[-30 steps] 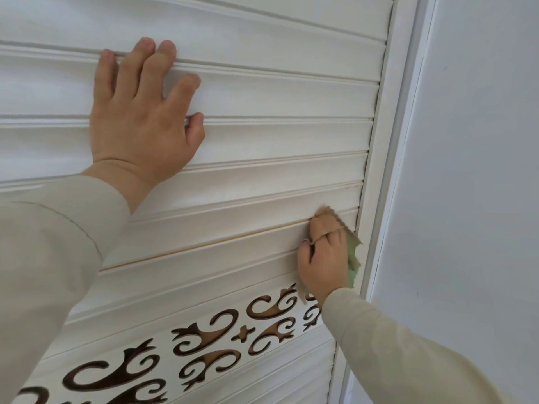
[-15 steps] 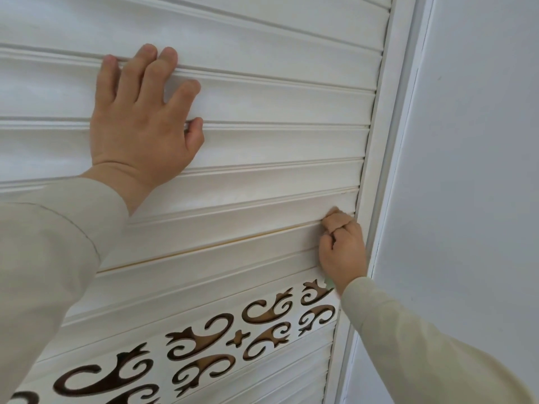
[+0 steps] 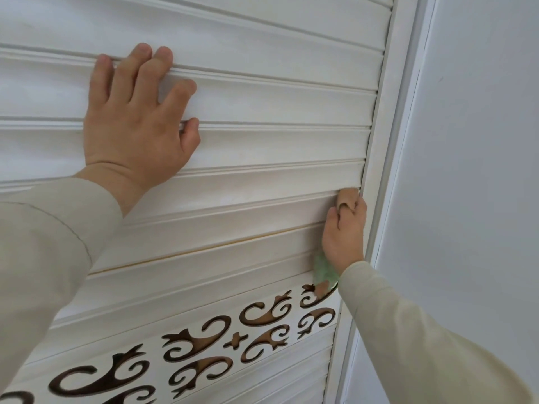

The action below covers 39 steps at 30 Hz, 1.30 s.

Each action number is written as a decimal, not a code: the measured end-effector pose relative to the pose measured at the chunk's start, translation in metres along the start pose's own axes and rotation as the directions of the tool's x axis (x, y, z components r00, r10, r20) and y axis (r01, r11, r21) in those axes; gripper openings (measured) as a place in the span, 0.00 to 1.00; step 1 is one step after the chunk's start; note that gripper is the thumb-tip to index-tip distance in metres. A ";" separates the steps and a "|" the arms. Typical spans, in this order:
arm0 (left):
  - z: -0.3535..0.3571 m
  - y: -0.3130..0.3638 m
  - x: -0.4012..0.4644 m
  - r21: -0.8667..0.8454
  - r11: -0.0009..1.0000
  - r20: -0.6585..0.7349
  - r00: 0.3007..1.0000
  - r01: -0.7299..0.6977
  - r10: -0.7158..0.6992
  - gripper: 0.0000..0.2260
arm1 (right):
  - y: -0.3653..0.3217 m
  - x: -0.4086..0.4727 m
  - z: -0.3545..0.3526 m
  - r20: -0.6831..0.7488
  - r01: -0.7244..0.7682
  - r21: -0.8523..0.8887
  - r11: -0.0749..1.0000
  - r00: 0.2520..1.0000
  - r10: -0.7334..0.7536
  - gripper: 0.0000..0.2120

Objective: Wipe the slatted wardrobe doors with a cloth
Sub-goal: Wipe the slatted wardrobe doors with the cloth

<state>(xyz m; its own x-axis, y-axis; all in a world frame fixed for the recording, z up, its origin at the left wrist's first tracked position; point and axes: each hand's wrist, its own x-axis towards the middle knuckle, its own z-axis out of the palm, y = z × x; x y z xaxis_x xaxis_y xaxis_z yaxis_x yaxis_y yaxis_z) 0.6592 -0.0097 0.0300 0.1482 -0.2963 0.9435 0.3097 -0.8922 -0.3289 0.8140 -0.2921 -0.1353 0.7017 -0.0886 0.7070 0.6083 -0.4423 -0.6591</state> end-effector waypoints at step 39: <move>-0.006 0.001 0.002 -0.003 1.000 0.112 0.994 0.009 -0.008 0.19 | -0.042 -0.083 0.046 0.003 0.100 -0.168 0.981 0.995 -0.101 0.13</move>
<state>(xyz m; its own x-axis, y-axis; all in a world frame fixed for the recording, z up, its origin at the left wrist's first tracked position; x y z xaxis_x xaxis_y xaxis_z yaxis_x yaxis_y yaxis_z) 0.6541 -0.0131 0.0319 0.2503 -0.2487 0.9357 0.3086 -0.8955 -0.3206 0.7477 -0.2248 -0.1779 0.6380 -0.0410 0.7690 0.6044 -0.5921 -0.5330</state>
